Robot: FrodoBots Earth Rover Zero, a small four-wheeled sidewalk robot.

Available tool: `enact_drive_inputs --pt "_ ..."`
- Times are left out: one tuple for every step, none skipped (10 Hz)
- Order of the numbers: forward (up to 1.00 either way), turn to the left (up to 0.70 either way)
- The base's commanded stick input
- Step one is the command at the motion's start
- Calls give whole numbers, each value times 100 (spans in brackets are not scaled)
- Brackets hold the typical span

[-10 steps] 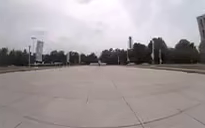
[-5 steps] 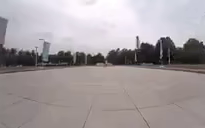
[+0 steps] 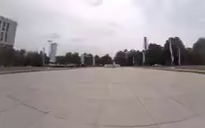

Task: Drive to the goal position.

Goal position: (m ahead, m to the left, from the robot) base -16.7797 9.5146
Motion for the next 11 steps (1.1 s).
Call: enact_drive_inputs --pt "70 15" --pt "70 15" --pt "70 15" --pt "70 15" --pt "70 15" --pt "70 15" --pt "70 15" --pt "70 15" --pt "70 15" --pt "70 15" --pt "70 15"
